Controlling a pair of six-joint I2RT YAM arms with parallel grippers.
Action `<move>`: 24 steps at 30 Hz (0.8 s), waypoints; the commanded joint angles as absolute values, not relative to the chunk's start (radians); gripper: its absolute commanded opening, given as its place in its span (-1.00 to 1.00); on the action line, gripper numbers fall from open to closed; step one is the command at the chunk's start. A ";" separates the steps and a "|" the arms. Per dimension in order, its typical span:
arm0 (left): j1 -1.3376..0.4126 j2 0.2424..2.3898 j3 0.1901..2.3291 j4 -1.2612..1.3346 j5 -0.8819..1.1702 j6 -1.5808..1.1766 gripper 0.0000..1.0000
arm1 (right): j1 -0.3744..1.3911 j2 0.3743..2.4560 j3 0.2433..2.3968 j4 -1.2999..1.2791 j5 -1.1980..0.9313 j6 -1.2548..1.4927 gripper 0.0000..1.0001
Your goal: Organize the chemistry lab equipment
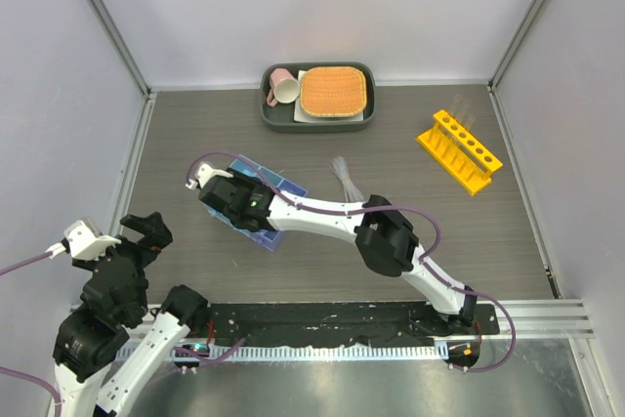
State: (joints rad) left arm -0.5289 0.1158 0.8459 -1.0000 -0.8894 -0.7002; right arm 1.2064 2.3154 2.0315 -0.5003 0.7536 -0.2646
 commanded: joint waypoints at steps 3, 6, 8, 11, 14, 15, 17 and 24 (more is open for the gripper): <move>-0.529 0.133 0.864 -0.979 -0.899 -0.706 0.99 | 1.242 2.201 2.007 -0.411 0.847 -0.302 -0.22; -0.529 0.130 0.864 -0.977 -0.899 -0.706 1.00 | 1.265 2.187 2.006 -0.411 0.859 -0.316 -0.21; -0.529 0.130 0.864 -0.977 -0.899 -0.706 0.99 | 1.275 2.184 2.008 -0.411 0.854 -0.313 -0.21; -0.529 0.130 0.862 -0.977 -0.897 -0.706 1.00 | 1.275 2.192 2.008 -0.407 0.851 -0.311 -0.21; -0.529 0.127 0.864 -0.980 -0.900 -0.706 0.99 | 1.273 2.218 2.023 -0.402 0.876 -0.318 -0.21; -0.529 0.127 0.864 -0.982 -0.899 -0.706 1.00 | 1.272 2.223 2.026 -0.393 0.883 -0.324 -0.21; -0.529 0.127 0.864 -0.980 -0.900 -0.706 1.00 | 1.263 2.235 2.046 -0.388 0.894 -0.324 -0.21; -0.531 0.127 0.864 -0.982 -0.900 -0.707 1.00 | 1.195 2.255 2.094 -0.419 0.841 -0.259 -0.21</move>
